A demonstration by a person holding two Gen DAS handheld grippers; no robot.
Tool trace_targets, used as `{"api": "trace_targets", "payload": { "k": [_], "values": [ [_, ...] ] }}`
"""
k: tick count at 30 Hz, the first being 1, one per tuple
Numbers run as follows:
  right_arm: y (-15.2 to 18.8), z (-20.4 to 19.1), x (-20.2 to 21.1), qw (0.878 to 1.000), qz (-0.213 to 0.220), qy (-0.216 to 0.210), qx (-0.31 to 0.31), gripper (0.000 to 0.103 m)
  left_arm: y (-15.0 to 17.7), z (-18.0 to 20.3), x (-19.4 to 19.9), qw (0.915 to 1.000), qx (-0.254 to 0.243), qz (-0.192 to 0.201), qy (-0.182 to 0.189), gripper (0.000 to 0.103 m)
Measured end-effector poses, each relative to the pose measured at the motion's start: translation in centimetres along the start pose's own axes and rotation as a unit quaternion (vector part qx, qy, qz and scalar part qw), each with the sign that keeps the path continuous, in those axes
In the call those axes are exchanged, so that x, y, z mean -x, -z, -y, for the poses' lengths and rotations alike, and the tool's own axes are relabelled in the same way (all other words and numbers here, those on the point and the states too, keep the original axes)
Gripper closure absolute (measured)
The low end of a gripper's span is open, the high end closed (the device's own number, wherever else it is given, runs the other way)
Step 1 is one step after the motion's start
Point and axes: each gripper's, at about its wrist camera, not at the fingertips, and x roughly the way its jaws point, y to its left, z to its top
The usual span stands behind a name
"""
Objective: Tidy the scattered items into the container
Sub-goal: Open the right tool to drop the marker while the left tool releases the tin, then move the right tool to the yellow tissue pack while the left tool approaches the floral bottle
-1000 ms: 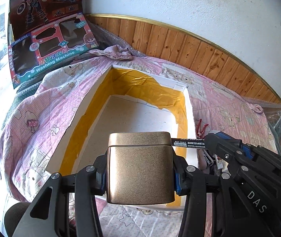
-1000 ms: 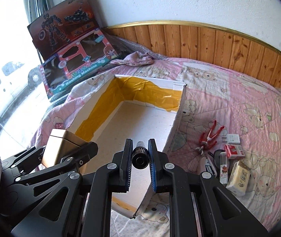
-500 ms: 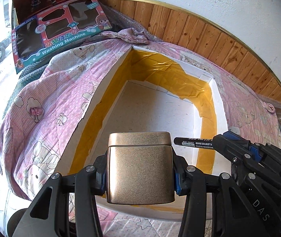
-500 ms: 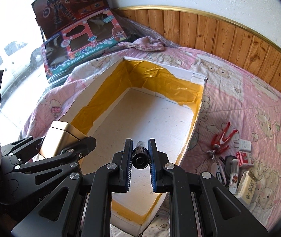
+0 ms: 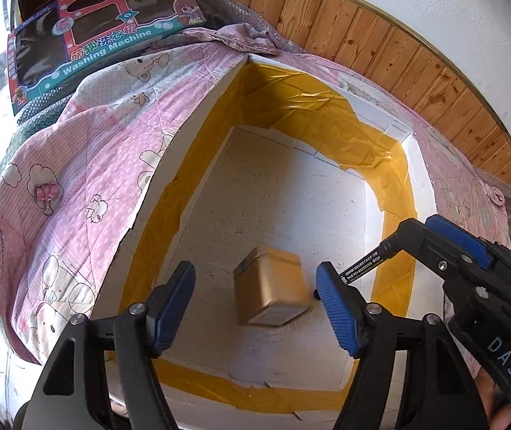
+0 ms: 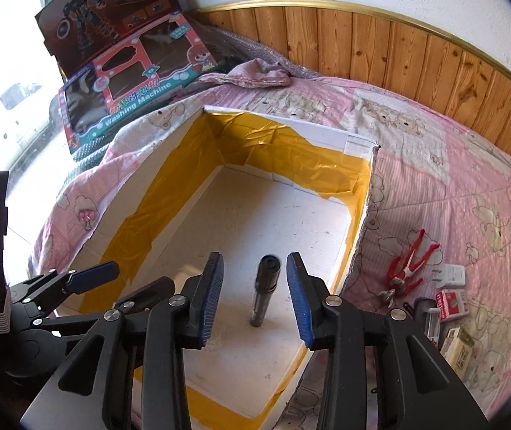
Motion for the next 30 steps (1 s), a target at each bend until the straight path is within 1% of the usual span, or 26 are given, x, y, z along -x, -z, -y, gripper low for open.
{"api": "trace_targets", "payload": {
  "k": [5, 8, 11, 15, 19, 22, 26, 30],
  "values": [
    [0.9, -0.1, 0.9, 1.000, 0.000, -0.014, -0.003, 0.063, 0.1, 0.2, 0.9, 1.0000, -0.002, 0.007, 0.001, 0.031],
    [1.7, -0.3, 1.9, 1.000, 0.010, -0.029, -0.004, 0.063, 0.8, 0.6, 1.8, 0.9998, -0.006, 0.017, -0.008, 0.031],
    [2.4, -0.1, 3.0, 0.999, 0.024, -0.037, -0.012, 0.063, 1.6, 0.8, 2.9, 0.9997, -0.006, 0.022, -0.006, 0.031],
    [3.2, 0.7, 4.5, 0.998, 0.031, -0.052, -0.033, 0.063, 3.0, 1.7, 4.5, 0.9992, -0.018, 0.032, -0.011, 0.031],
    [4.7, 1.4, 6.5, 0.996, 0.042, -0.062, -0.053, 0.063, 4.3, 2.9, 6.0, 0.9985, -0.032, 0.042, -0.013, 0.031],
    [6.0, 1.9, 7.6, 0.995, 0.049, -0.059, -0.063, 0.063, 5.2, 4.1, 6.9, 0.9975, -0.048, 0.050, -0.014, 0.031],
    [7.4, 2.9, 7.7, 0.994, 0.042, -0.056, -0.083, 0.063, 6.1, 5.3, 7.3, 0.9968, -0.061, 0.049, -0.015, 0.031],
    [8.4, 3.9, 6.8, 0.993, 0.025, -0.055, -0.106, 0.063, 7.2, 6.0, 7.3, 0.9961, -0.072, 0.045, -0.024, 0.031]
  ]
}}
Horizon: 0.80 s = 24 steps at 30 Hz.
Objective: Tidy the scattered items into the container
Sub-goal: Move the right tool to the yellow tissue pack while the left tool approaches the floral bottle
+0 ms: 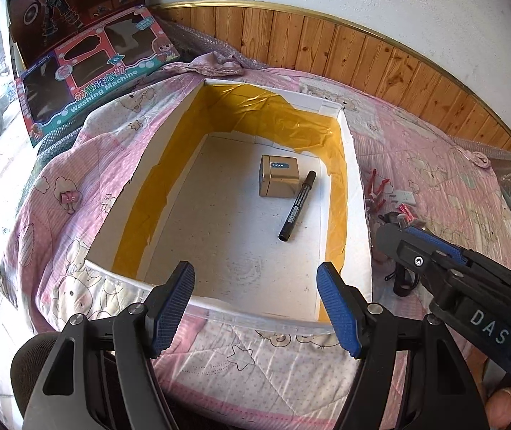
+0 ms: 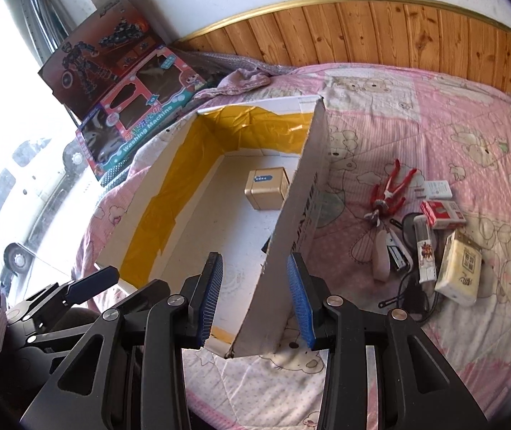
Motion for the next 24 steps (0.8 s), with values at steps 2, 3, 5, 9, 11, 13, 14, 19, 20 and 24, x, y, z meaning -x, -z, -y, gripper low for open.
{"api": "trace_targets", "payload": {
  "k": [2, 3, 5, 9, 11, 13, 14, 19, 20, 24],
  "values": [
    [0.5, 0.6, 0.0, 1.000, -0.001, 0.003, -0.009, 0.063, 0.5, 0.0, 0.3, 1.0000, 0.003, 0.001, 0.003, 0.031],
    [0.8, 0.9, 0.1, 1.000, 0.000, 0.003, -0.014, 0.063, 0.7, 0.1, 0.4, 1.0000, 0.003, 0.000, 0.007, 0.031],
    [1.5, 1.7, 0.7, 1.000, 0.004, 0.004, -0.025, 0.063, 1.1, 0.7, 0.5, 0.9999, -0.002, -0.003, 0.015, 0.031],
    [3.0, 4.1, 2.1, 0.999, 0.010, 0.020, -0.043, 0.063, 1.8, 3.4, 0.7, 0.9987, -0.037, -0.001, 0.034, 0.031],
    [3.6, 5.6, 2.9, 0.998, 0.011, 0.032, -0.052, 0.063, 2.2, 5.1, 0.8, 0.9974, -0.058, 0.005, 0.043, 0.031],
    [4.1, 7.2, 3.7, 0.997, 0.014, 0.048, -0.062, 0.063, 2.7, 6.9, 0.9, 0.9955, -0.081, 0.012, 0.049, 0.031],
    [4.3, 8.0, 4.0, 0.996, 0.014, 0.056, -0.068, 0.063, 3.0, 7.8, 0.9, 0.9942, -0.092, 0.013, 0.054, 0.031],
    [5.2, 12.3, 4.5, 0.991, 0.009, 0.081, -0.106, 0.063, 4.2, 11.6, -0.3, 0.9879, -0.132, -0.003, 0.081, 0.031],
    [5.3, 13.1, 4.5, 0.990, 0.008, 0.085, -0.114, 0.063, 4.4, 12.2, -0.6, 0.9871, -0.136, -0.007, 0.084, 0.031],
    [5.2, 15.5, 4.3, 0.986, 0.008, 0.098, -0.132, 0.063, 4.0, 13.6, -2.4, 0.9857, -0.129, -0.026, 0.105, 0.031]
  ]
}}
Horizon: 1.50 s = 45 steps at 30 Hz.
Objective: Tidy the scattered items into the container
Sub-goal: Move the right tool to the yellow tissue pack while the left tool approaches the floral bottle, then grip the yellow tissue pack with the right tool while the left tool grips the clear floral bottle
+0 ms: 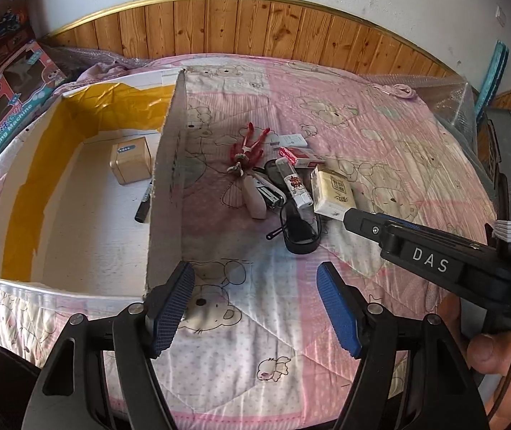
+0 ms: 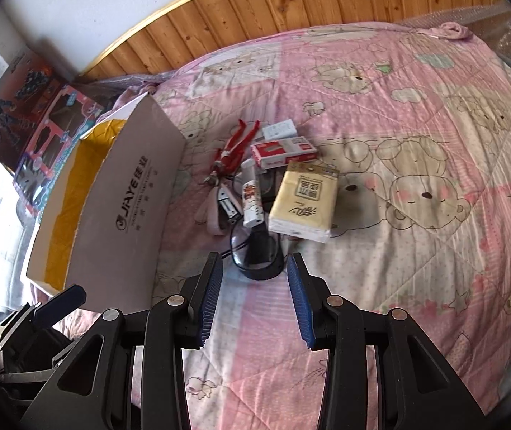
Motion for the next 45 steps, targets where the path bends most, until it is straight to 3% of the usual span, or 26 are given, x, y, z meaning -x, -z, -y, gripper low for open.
{"api": "trace_targets", "payload": {
  "k": [16, 20, 22, 25, 28, 33, 38, 40, 42, 45],
  "values": [
    [-4.1, 3.1, -6.2, 0.999, -0.027, 0.018, -0.020, 0.057, -5.7, 0.9, -5.9, 0.9989, 0.035, -0.001, 0.031, 0.030],
    [-4.5, 3.7, -7.4, 0.999, -0.024, 0.021, -0.025, 0.045, -7.0, 1.3, -7.3, 0.9986, 0.032, 0.000, 0.043, 0.030],
    [-4.6, 4.0, -8.0, 0.999, -0.028, 0.017, -0.027, 0.044, -7.6, 1.2, -8.3, 0.9978, 0.039, -0.004, 0.054, 0.030],
    [-4.1, 4.4, -9.4, 0.998, -0.052, 0.019, -0.025, 0.044, -8.3, 1.0, -10.3, 0.9967, 0.050, -0.018, 0.061, 0.030],
    [-3.4, 5.0, -9.4, 0.999, -0.039, 0.015, -0.033, 0.045, -8.5, 1.2, -12.4, 0.9949, 0.052, -0.041, 0.077, 0.030],
    [-3.3, 5.5, -9.2, 0.999, -0.036, 0.013, -0.035, 0.045, -8.1, 2.2, -15.1, 0.9950, 0.033, -0.064, 0.069, 0.031],
    [-3.7, 5.3, -9.5, 0.999, -0.025, 0.024, -0.024, 0.045, -8.1, 2.1, -16.0, 0.9961, 0.028, -0.054, 0.064, 0.048],
    [-3.9, 5.4, -9.6, 0.999, -0.023, 0.022, -0.026, 0.046, -8.3, 1.9, -16.1, 0.9963, 0.024, -0.053, 0.063, 0.071],
    [-4.0, 5.6, -9.3, 0.999, -0.019, 0.022, -0.032, 0.047, -8.5, 1.5, -16.1, 0.9960, 0.028, -0.055, 0.064, 0.080],
    [-4.0, 5.9, -8.9, 0.999, -0.015, 0.023, -0.040, 0.047, -8.3, 1.1, -15.9, 0.9963, 0.028, -0.055, 0.060, 0.083]
  ]
}}
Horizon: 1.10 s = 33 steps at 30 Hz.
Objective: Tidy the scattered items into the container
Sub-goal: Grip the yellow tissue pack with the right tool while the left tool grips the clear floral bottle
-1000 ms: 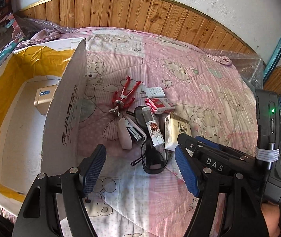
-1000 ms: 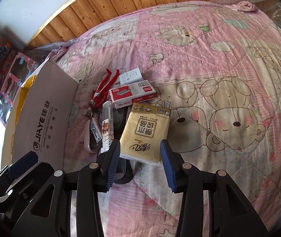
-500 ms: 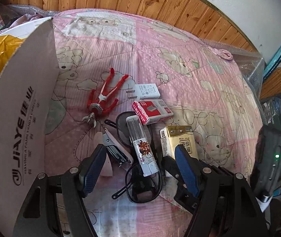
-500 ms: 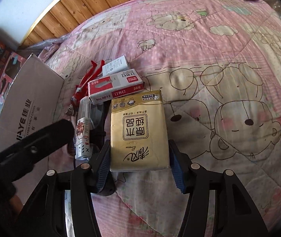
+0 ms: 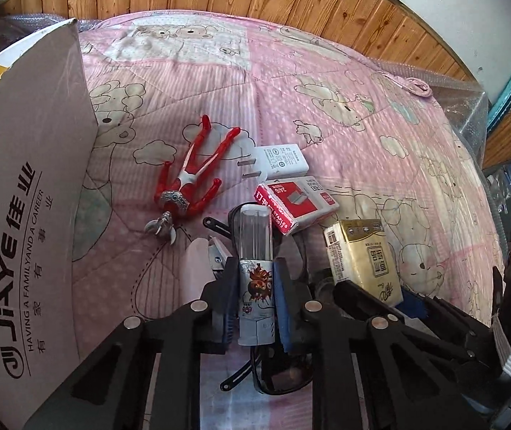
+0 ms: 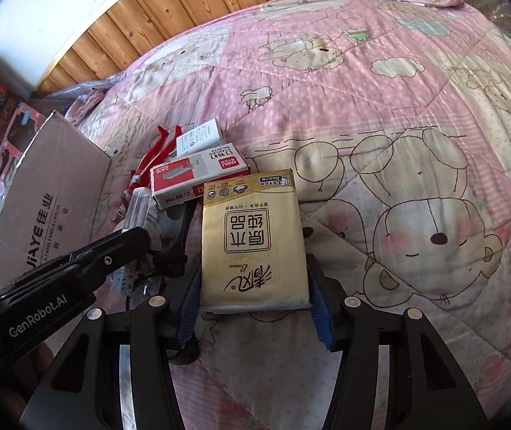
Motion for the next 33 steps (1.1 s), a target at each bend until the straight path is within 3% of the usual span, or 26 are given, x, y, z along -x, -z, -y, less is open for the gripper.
{"api": "trace_targets", "payload": {
  "k": [7, 20, 33],
  "values": [
    [0.4, 0.8, 0.5, 1.000, -0.009, 0.004, -0.011, 0.047, 1.1, -0.6, 0.8, 0.9999, 0.009, -0.001, 0.003, 0.084],
    [-0.3, 1.4, 0.3, 1.000, 0.011, 0.024, 0.001, 0.048, 2.2, -1.0, 1.7, 0.9998, 0.020, 0.003, 0.008, 0.084],
    [3.2, 0.3, 4.5, 1.000, 0.004, 0.011, 0.012, 0.048, 4.7, 0.9, 5.5, 0.9997, -0.006, 0.019, -0.015, 0.084]
  ]
}}
